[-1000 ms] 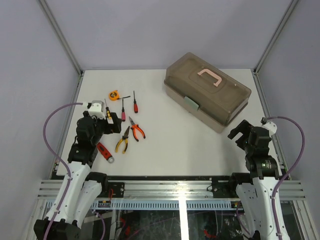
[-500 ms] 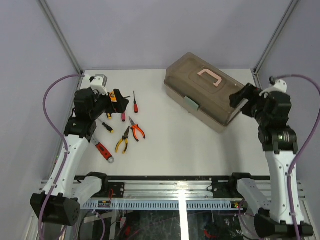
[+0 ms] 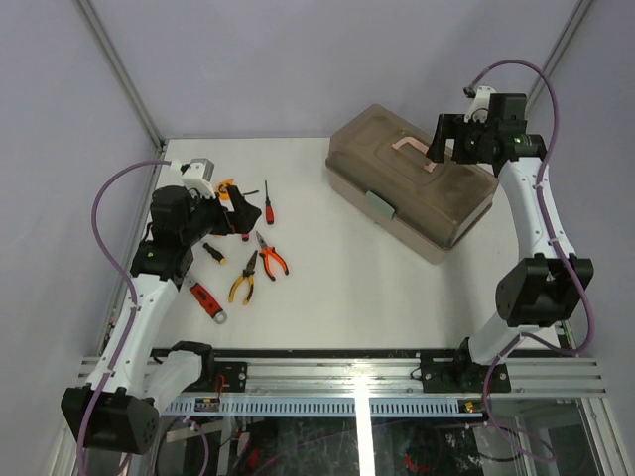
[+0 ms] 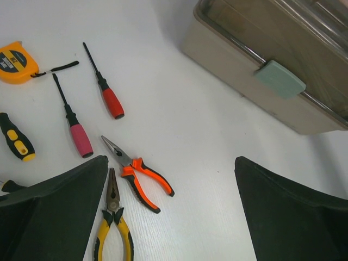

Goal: Pack the tool kit

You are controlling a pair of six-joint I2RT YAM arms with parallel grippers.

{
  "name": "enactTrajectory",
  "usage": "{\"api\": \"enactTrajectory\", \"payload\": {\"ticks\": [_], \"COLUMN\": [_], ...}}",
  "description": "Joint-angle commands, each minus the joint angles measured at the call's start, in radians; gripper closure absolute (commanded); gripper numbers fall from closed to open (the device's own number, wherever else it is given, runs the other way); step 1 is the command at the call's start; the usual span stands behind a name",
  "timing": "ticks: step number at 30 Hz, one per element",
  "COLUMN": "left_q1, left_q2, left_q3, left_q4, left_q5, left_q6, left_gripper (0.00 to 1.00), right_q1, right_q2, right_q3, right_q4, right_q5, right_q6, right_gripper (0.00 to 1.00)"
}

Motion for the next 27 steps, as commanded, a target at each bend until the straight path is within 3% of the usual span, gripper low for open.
{"api": "enactTrajectory", "payload": {"ticks": [1,7,14,21,27], "left_q1": [0.006,0.006,0.007,0.007,0.007], "left_q2": [-0.042,-0.055,-0.045,-0.043,-0.060], "left_q3": [-0.039,-0.054,-0.059,-0.060,-0.067], "left_q4": [0.022,0.017,0.020,0.019,0.007], "left_q5": [0.030,0.035,0.055,0.064,0.069], "left_q6": [-0.014,-0.007,-0.012,-0.013,-0.004], "left_gripper": [0.00,0.00,0.00,0.00,0.00], "right_q1": [-0.001,-0.001,-0.003,-0.023,-0.033], "right_q2": [0.010,0.147,0.141,0.156,0.184], "right_q3": [0.081,0.199,0.064,-0.036,-0.133], "right_q4": [0.056,-0.066,-0.036,-0.064,-0.127], "right_q5": [-0.054,-0.023,0.036,-0.005,-0.077], "right_q6": [-0.099,-0.209,-0.334,-0.404,-0.395], "right_gripper": [0.06,0.06,0.04,0.03,0.12]}}
